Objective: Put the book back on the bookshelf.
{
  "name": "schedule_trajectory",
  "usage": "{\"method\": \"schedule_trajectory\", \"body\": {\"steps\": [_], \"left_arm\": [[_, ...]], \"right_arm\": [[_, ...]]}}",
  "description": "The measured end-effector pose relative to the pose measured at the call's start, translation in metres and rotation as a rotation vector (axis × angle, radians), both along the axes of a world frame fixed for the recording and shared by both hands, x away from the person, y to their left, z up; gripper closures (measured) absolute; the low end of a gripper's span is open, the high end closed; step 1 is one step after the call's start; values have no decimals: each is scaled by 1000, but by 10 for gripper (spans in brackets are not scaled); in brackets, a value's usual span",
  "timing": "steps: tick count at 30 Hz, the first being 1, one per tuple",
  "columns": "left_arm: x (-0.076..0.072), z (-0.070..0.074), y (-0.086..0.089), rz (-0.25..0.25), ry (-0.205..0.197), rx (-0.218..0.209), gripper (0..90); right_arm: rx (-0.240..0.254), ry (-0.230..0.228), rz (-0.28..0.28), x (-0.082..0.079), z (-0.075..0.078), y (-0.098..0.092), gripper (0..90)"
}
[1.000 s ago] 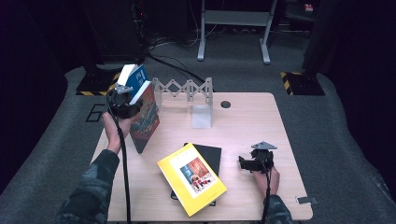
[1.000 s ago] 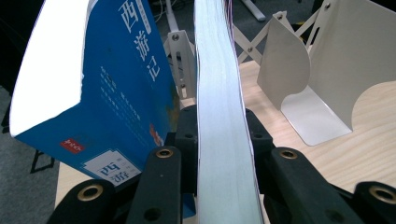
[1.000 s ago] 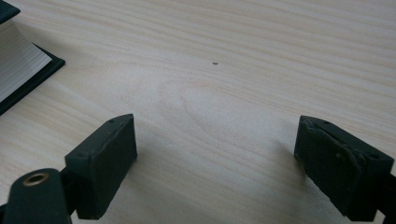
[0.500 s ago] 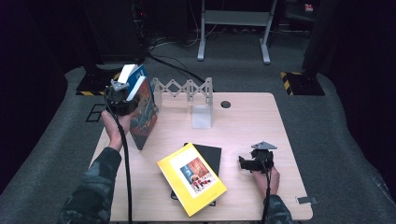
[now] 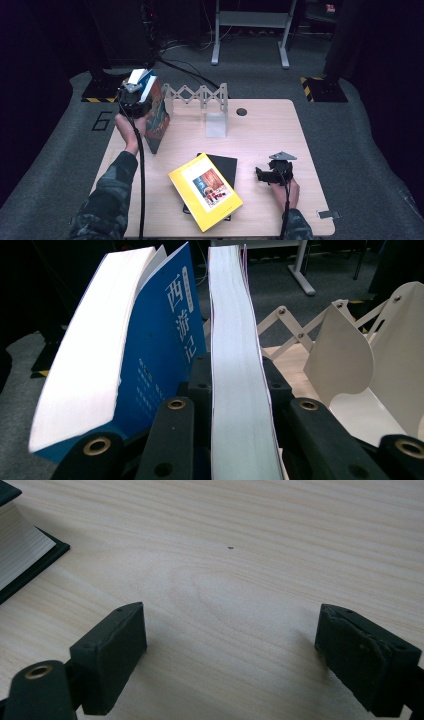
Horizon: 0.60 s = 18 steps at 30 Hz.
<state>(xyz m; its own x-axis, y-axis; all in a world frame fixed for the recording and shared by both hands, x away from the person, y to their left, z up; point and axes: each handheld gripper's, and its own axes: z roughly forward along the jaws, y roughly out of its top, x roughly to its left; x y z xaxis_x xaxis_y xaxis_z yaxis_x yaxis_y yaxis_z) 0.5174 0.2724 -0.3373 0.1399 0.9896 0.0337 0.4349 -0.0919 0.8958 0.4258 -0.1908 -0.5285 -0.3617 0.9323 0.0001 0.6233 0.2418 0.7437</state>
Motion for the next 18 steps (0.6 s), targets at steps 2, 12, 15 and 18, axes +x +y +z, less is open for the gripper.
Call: {"method": "schedule_trajectory", "body": {"steps": [2, 12, 15, 18], "left_arm": [[2, 0, 0, 12, -5, -4, 738], [16, -2, -6, 40, -29, -5, 738], [19, -5, -7, 51, -34, -13, 738], [22, -9, -7, 65, -33, -22, 738]], "right_arm": [[5, 1, -3, 0, 0, 0, 124], [3, 6, -2, 0, 0, 0, 125], [4, 5, -2, 0, 0, 0, 125], [4, 5, -2, 0, 0, 0, 125]]}}
